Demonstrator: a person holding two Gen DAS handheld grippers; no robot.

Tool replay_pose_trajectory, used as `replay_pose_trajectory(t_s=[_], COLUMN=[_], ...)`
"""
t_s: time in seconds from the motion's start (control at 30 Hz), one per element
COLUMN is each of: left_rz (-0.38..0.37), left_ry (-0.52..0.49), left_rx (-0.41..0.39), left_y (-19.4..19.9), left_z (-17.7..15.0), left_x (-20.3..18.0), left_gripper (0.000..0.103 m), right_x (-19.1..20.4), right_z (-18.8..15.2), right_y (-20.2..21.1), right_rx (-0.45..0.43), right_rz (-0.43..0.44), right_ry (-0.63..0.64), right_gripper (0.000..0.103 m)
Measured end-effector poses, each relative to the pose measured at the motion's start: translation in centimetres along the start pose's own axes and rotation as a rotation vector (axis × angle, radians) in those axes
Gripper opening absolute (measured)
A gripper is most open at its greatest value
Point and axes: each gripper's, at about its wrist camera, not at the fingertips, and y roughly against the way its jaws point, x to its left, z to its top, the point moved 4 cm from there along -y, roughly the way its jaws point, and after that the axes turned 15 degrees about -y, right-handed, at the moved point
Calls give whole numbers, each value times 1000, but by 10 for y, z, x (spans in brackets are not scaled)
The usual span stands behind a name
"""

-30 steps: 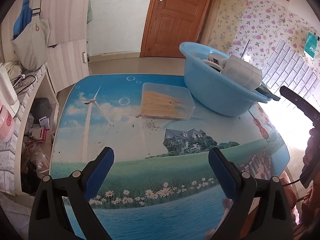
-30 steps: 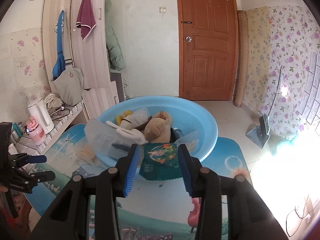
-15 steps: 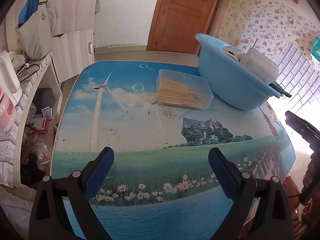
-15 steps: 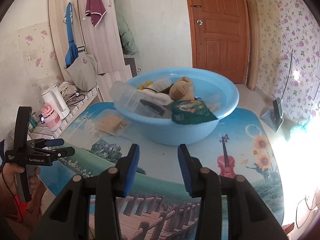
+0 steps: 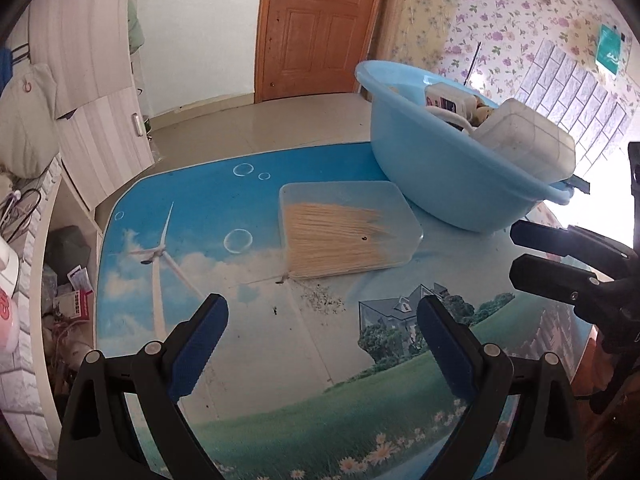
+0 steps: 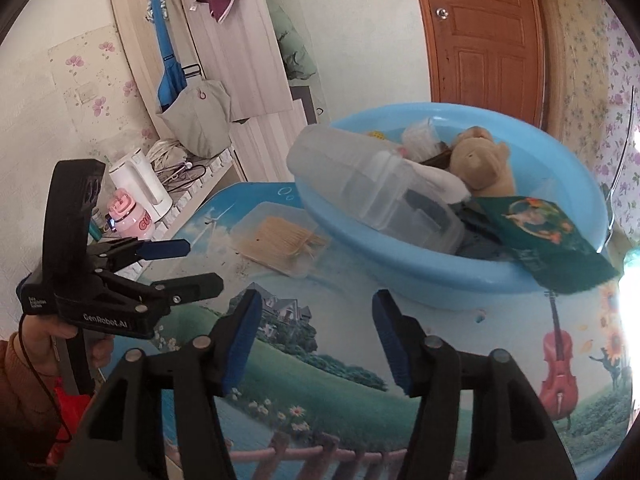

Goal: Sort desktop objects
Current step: 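Grasp the clear toothpick box with both tools from opposite sides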

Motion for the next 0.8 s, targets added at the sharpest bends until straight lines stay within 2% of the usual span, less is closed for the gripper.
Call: replay_pose_trajectory(t_s=[0.13,0.27,0.5,0.6,0.8], left_rz=[1,-11,-50,-72,-75], left_ry=[-62,-80,-97,-112,-139], left_rx=[12,20,16,13,15], left_y=[-11,-23,-37,-38,-33], left_z=[9,19,28,29,25], left_x=[-2,-2,-6,-9,-20], left_gripper=[96,96,96,96,98], right_x=[1,5,16,19,32], right_z=[7,12,20,20,15], right_y=[-23,-43,-74,-89,-89], right_rx=[38,65,96,136,132], right_rz=[22,26,10,23,35], right_ry=[-90,-144,-119,-135,-85], right_gripper=[61,62,61,61,65])
